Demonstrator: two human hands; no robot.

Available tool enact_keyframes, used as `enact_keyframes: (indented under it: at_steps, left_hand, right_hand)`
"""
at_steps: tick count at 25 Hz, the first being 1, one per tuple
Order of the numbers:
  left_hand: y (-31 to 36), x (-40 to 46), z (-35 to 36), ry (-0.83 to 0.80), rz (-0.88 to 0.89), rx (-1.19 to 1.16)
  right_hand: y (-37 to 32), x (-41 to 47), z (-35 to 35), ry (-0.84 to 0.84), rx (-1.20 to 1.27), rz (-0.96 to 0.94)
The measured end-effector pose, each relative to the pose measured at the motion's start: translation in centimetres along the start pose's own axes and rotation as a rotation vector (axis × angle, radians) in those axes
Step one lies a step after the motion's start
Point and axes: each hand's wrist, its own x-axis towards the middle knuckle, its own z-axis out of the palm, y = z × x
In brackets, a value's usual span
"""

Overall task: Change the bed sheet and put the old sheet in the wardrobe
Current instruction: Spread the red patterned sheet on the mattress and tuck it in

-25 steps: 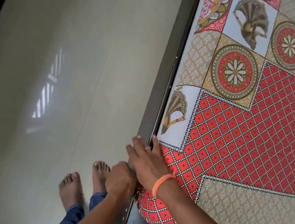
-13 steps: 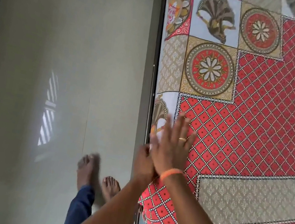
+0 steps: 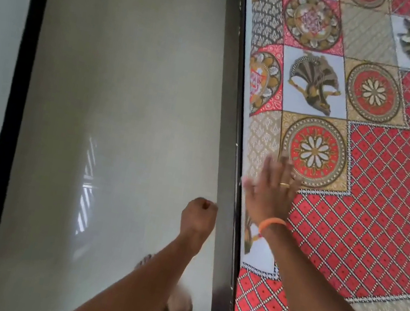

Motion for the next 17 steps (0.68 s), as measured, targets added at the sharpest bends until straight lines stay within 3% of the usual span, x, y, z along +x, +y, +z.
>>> enact_keyframes:
  at_steps: [2,4,7,13,15,17]
  left_hand:
    - [2.4,0.6,-0.9,0.014,0.029,-0.047]
    - [4.5,0.9,-1.4,0.038,0.070,-0.051]
    - [8.2,2.8,-1.1,0.060,0.219,0.113]
    - [18.4,8.8,2.4,-0.039,0.746,0.466]
    - [23.6,12.6,3.3,-0.003,0.881,0.551]
    - [28.8,16.2,3.8,0.056,0.960,0.592]
  right_hand:
    - [-3.2,0.0,-0.1,-0.100,0.010,-0.406]
    - [-4.0,0.9,-1.9,0.011,0.187,-0.470]
    - [-1.7,6.5,-5.5,0.274,0.317,-0.173]
    - [7.0,20.1,-6.9,0.193,0.352,0.527]
    - [5.0,23.6,-6.4,0.165,0.210,0.622]
    - [0.8,25.8,-6.2,0.101,0.080,0.442]
